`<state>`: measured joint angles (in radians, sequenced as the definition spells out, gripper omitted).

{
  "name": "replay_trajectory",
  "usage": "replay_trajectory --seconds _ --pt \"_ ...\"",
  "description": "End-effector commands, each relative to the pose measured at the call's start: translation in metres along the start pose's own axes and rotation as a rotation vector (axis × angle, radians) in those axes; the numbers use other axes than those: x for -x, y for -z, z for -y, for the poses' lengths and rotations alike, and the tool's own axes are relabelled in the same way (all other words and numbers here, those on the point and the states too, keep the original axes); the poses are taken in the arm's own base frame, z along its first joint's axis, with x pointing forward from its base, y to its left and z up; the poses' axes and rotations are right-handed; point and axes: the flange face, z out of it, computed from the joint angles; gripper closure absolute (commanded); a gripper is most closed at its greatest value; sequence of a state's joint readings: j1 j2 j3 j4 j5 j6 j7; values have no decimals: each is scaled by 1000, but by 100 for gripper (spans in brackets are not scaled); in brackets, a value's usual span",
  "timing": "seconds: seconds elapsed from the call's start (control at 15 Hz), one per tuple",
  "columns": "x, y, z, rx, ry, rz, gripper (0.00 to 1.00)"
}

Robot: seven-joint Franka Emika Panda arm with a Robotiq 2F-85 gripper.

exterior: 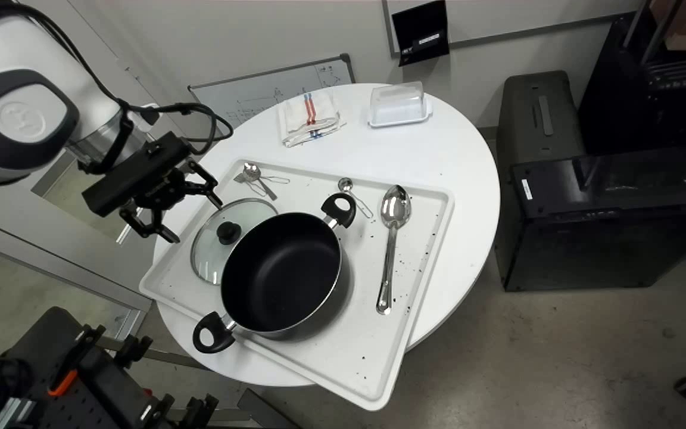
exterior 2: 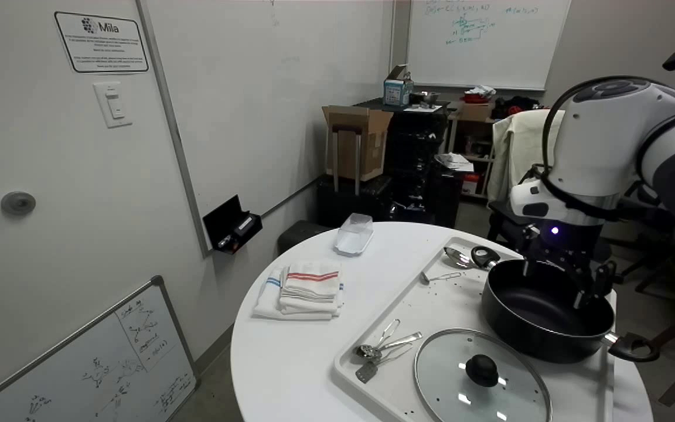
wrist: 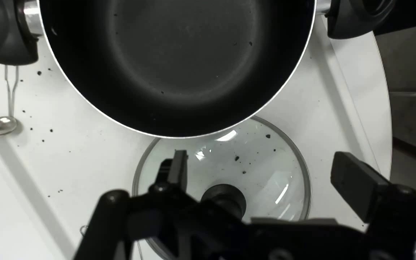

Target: Place the glass lid on the black pot.

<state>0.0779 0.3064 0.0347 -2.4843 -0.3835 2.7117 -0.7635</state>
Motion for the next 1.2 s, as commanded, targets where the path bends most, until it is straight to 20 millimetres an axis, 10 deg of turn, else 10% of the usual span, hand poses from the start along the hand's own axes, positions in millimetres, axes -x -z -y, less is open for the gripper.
replay_trajectory --seconds 0.0,1.13 --pt "-30 -31 -11 37 68 14 0" --pt "-117 -119 -6 115 254 -51 0"
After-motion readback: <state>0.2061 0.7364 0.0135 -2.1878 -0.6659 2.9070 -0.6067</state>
